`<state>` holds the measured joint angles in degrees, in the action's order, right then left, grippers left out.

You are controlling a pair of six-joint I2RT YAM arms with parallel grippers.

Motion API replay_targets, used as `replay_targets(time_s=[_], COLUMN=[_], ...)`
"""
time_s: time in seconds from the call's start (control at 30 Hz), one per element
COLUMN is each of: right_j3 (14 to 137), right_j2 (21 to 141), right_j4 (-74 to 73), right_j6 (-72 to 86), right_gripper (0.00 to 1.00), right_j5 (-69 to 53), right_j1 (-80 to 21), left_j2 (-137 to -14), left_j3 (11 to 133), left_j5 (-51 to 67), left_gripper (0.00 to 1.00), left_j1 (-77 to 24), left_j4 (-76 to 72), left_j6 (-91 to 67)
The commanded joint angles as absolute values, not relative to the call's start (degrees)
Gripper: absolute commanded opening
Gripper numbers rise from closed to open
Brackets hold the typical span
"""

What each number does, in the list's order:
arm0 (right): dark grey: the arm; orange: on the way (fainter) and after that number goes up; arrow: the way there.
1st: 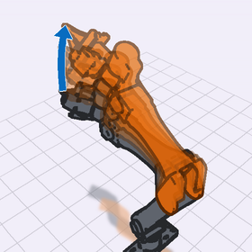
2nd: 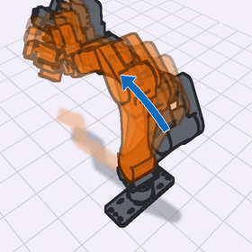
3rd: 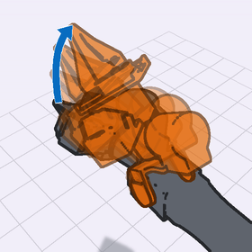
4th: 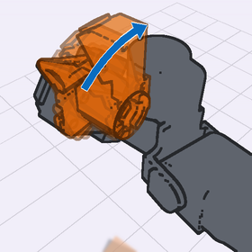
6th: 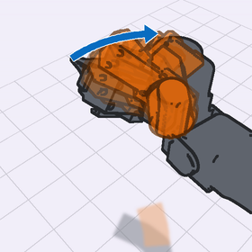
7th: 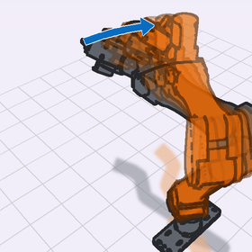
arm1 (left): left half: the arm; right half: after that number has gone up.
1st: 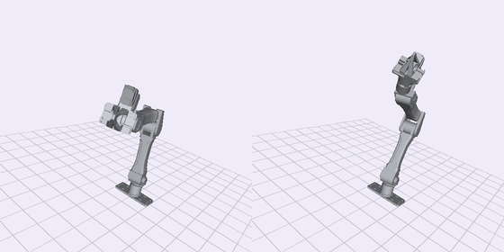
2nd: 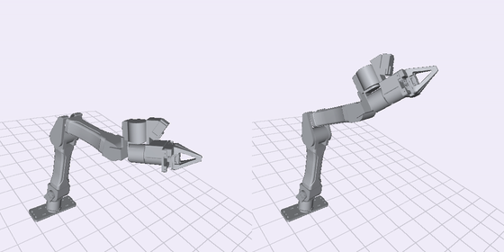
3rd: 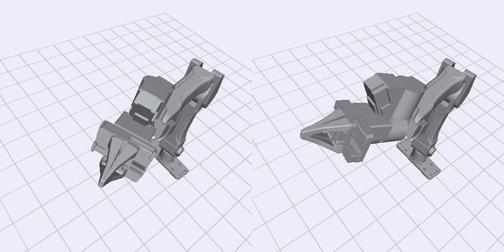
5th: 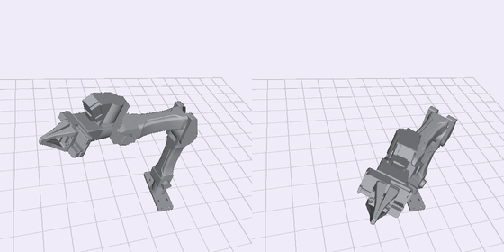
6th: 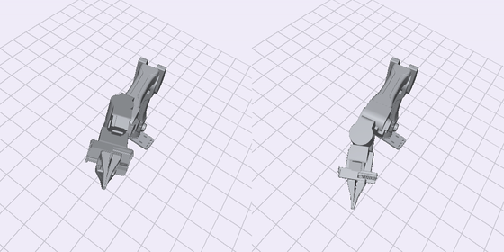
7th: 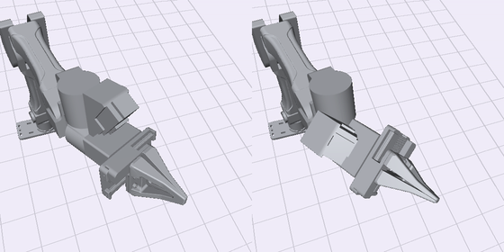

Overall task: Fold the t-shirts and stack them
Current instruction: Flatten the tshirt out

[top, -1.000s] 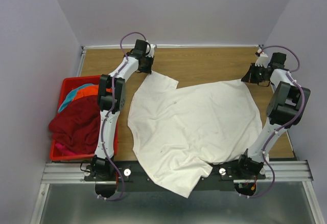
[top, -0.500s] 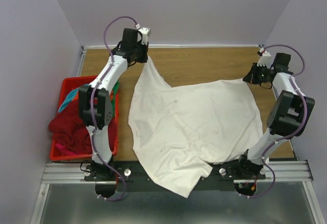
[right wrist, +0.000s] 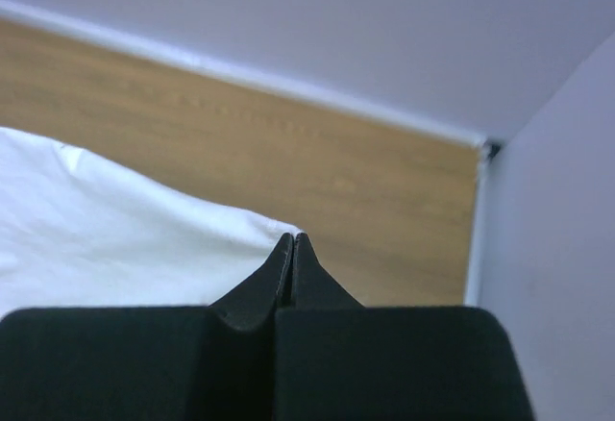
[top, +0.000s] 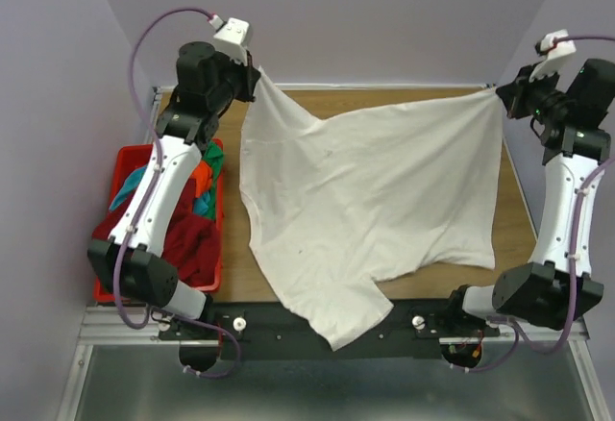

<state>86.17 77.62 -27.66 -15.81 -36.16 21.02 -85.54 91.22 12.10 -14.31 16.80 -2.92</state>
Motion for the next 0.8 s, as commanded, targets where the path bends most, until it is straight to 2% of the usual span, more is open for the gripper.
replay_targets(time_s=[0.0, 0.3, 0.37, 0.77], right_j3=[97.01, 125.99, 129.18, 132.01], right_j2=[73.13, 71.81, 70.93, 64.69], right_j4=[-30.93, -33.22, -33.05, -29.09], right_j6=[-12.05, -5.98, -6.15, -10.37], right_gripper=[0.01, 0.0, 0.0, 0.01], right_j5=[-36.83, -34.28, -31.66, -16.0], right_j1=[21.44, 21.36, 21.45, 21.45], left_j2=[-75.52, -65.49, -64.34, -59.85], left_j3=[98.59, 114.32, 116.1, 122.69], left_j5=[10.37, 14.58, 14.85, 18.72], left_gripper=[0.0, 0.0, 0.0, 0.0], left_j1=[-13.89, -13.97, -14.06, -14.15], left_j4=[12.39, 8.88, 7.48, 1.85], left_j6=[-3.78, -5.53, -6.67, -12.04])
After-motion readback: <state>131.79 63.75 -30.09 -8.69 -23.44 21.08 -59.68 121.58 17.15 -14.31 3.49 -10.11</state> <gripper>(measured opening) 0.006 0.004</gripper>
